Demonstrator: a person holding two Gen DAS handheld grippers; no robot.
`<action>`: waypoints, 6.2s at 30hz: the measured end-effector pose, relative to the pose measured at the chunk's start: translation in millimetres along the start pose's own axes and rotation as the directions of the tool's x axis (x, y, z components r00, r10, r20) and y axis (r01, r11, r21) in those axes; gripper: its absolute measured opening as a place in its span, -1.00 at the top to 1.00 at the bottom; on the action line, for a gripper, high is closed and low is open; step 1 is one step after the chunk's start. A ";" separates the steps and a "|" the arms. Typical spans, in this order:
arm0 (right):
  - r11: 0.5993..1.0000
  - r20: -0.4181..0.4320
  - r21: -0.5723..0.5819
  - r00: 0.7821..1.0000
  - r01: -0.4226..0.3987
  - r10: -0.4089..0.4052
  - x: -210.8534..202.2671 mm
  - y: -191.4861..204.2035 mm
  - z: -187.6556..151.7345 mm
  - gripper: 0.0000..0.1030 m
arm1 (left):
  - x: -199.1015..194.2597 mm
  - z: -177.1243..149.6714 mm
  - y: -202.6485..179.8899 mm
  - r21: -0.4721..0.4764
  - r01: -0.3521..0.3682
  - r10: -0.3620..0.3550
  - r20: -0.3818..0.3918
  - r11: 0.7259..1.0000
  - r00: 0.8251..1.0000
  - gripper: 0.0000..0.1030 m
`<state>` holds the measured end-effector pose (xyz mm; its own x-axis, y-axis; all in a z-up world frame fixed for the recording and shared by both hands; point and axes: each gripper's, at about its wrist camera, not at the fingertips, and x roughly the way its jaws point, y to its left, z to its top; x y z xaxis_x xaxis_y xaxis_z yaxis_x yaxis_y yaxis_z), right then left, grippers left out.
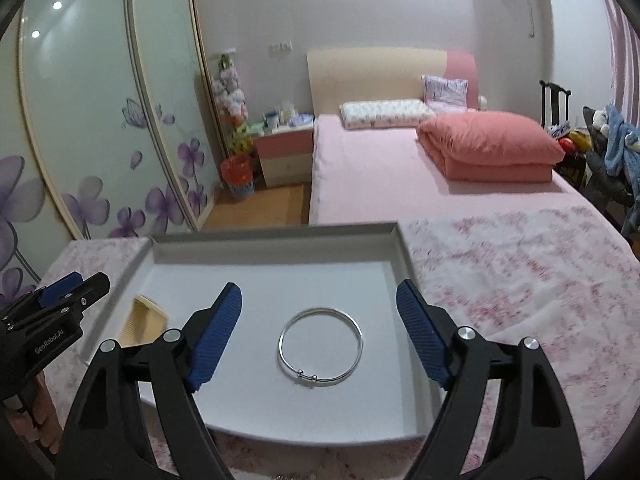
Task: Organize jewelry
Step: 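Carry the watch and bangle into the grey tray and open both grippers, then withdraw both grippers from the tray back over the jewelry, then grasp the pink beaded bracelet with the left gripper, then grasp the open silver cuff with the right gripper while the left gripper holds the pink bracelet, then carry the cuff and pink bracelet into the grey tray and release both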
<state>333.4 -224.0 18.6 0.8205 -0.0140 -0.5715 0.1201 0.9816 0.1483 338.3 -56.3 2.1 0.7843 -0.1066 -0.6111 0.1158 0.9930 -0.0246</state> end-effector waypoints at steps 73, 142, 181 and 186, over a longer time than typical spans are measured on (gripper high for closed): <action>0.999 -0.247 0.022 0.969 -0.025 0.029 -55.1 16.5 -135.2 -0.55 | -93.4 -171.3 45.8 0.044 0.006 0.005 -0.236 0.999 0.972 0.68; 0.996 -0.144 -0.016 0.986 -0.088 0.085 -93.5 10.9 -140.1 -0.30 | -106.2 -168.3 47.3 0.036 0.088 -0.080 -0.180 0.995 0.980 0.74; 0.991 0.292 -0.095 0.949 -0.097 0.121 -158.7 33.5 -120.0 -0.31 | -193.9 -127.1 21.3 0.021 0.218 -0.219 0.155 0.976 0.963 0.74; 0.992 0.342 -0.096 0.933 -0.085 0.113 -165.8 33.0 -117.2 -0.31 | -202.8 -120.2 17.6 0.030 0.206 -0.207 0.195 0.978 0.959 0.74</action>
<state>135.8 -166.9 23.7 0.9700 0.0325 -0.2409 -0.0038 0.9930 0.1184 108.0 -11.0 30.5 0.8466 -0.3182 -0.4266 0.2928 0.9478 -0.1260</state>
